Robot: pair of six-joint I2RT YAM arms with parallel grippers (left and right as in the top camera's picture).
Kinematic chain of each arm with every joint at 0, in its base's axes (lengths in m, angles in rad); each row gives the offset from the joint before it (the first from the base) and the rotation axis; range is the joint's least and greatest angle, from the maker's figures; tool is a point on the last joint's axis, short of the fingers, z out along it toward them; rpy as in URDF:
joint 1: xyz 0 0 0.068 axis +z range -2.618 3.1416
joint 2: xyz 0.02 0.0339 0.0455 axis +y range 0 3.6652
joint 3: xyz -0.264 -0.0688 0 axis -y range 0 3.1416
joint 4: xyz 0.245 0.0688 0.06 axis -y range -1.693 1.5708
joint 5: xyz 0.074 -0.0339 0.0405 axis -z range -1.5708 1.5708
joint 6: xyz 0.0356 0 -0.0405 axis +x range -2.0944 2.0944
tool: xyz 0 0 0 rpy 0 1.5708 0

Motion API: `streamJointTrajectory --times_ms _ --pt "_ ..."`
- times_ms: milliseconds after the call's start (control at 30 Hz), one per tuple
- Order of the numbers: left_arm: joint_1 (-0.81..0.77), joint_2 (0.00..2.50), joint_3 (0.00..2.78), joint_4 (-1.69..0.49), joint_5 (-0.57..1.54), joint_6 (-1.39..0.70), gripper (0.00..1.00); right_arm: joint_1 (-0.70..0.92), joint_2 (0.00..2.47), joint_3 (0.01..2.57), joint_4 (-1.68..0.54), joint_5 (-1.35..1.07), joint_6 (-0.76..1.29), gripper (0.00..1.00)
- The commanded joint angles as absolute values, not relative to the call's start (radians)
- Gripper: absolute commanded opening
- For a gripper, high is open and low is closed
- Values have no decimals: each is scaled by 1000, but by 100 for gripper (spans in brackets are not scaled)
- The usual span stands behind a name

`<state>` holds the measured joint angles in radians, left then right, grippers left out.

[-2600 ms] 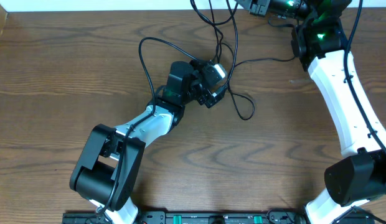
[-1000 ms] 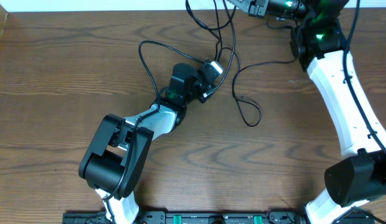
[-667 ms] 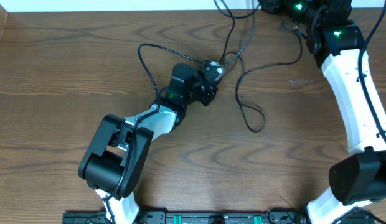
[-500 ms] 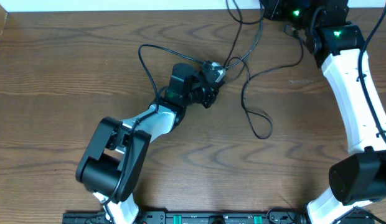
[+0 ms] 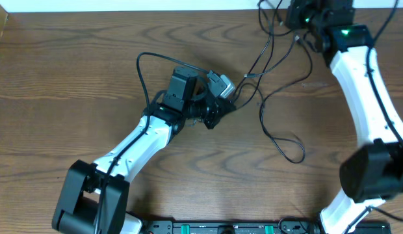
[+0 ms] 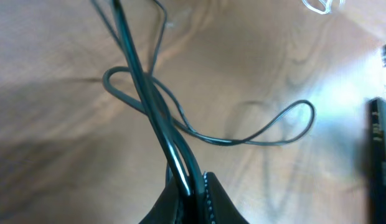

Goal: Untangle cables

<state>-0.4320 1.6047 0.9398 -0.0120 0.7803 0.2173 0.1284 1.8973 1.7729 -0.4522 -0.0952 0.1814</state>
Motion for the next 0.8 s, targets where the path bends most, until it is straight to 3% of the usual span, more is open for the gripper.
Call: streamJointTrajectory --times_ms 0,133,167,267,433,767 --pt "-429 1587 952 -71 854 214 8 154 1982 1784 -445 -150 155 1" --pt "-429 1588 952 -113 857 215 8 173 2047 1784 -441 -160 154 2" --pt "-429 1588 952 -113 857 215 8 178 2059 1784 -442 -162 150 11" --pt "-429 1588 952 -111 857 215 8 181 2072 1784 -451 -168 140 68" --pt "-429 1588 952 -112 856 215 8 179 2052 1784 -477 -199 140 97" --pt "-393 1587 952 -111 792 200 8 146 1917 1784 -709 -404 38 99"
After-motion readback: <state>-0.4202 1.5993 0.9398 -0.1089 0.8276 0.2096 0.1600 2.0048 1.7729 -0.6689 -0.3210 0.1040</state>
